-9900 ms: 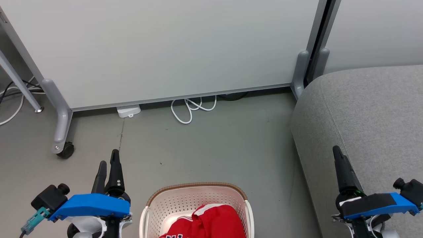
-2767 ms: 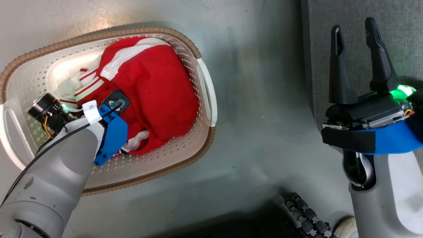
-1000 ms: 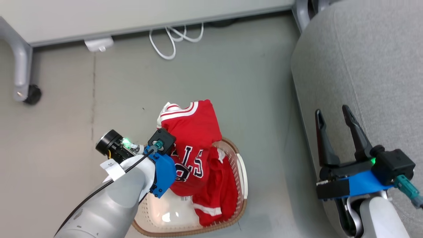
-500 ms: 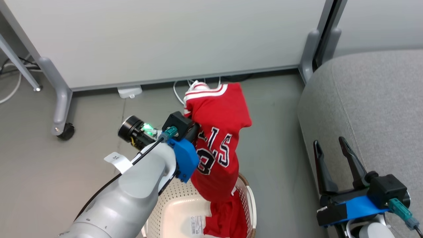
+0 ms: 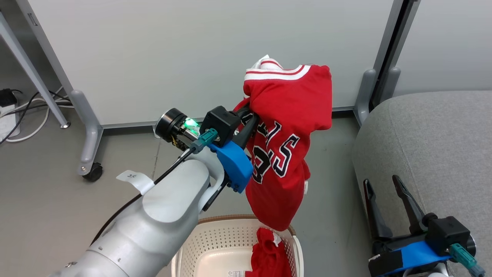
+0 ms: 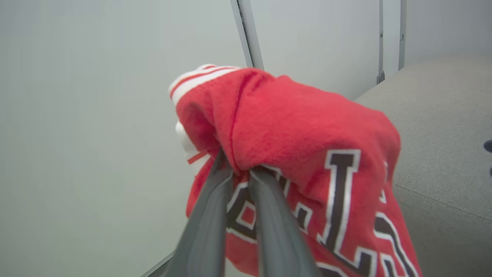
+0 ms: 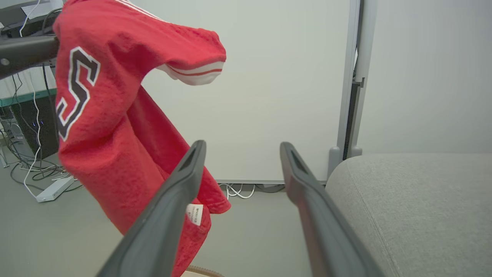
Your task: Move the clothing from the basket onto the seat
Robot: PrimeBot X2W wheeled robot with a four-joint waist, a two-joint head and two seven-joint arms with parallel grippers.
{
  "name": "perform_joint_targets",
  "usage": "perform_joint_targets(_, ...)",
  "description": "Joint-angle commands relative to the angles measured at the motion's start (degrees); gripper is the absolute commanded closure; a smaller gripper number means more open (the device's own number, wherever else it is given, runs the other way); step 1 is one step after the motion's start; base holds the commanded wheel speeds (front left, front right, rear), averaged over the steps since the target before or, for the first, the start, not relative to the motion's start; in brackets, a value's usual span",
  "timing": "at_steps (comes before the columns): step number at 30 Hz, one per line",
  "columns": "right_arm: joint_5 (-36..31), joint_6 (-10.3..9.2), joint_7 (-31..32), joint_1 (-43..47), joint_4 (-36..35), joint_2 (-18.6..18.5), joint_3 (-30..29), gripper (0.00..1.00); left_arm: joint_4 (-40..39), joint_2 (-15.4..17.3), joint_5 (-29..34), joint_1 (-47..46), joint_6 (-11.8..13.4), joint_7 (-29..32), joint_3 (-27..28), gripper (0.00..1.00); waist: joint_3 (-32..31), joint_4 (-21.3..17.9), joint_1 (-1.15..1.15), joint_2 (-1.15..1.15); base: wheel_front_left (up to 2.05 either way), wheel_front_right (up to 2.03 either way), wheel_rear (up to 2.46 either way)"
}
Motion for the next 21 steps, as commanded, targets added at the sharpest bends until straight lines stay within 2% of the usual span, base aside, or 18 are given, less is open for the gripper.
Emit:
perform_joint_targets(1, 0.46, 0.03, 0.04, 0.77, 0.05, -0.18, 0.03, 0.0, -1.3, 0.39, -0.32, 0.61, 0.51, 0.29, 0.21, 1.0, -0.2, 0.11, 0.01, -0.01, 0.0, 0.0, 0.0)
perform_joint_targets(12, 0.43, 0.03, 0.04, 1.04, 0.04, -0.18, 0.28, 0.0, -10.98, 3.58, -0.68, 2.35, 3.16, 3.69, -0.33, 1.0, -0.68, 0.25, 0.01, -0.01, 0.0, 0.0, 0.0)
perform_joint_targets(21, 1.41, 0.03, 0.04, 0.61, -0.55, -0.17, 2.43, 0.0, -15.05, 5.45, -0.79, 3.22, 4.7, 5.23, -0.41, 1.0, -0.47, 0.23, 0.01, -0.01, 0.0, 0.0, 0.0)
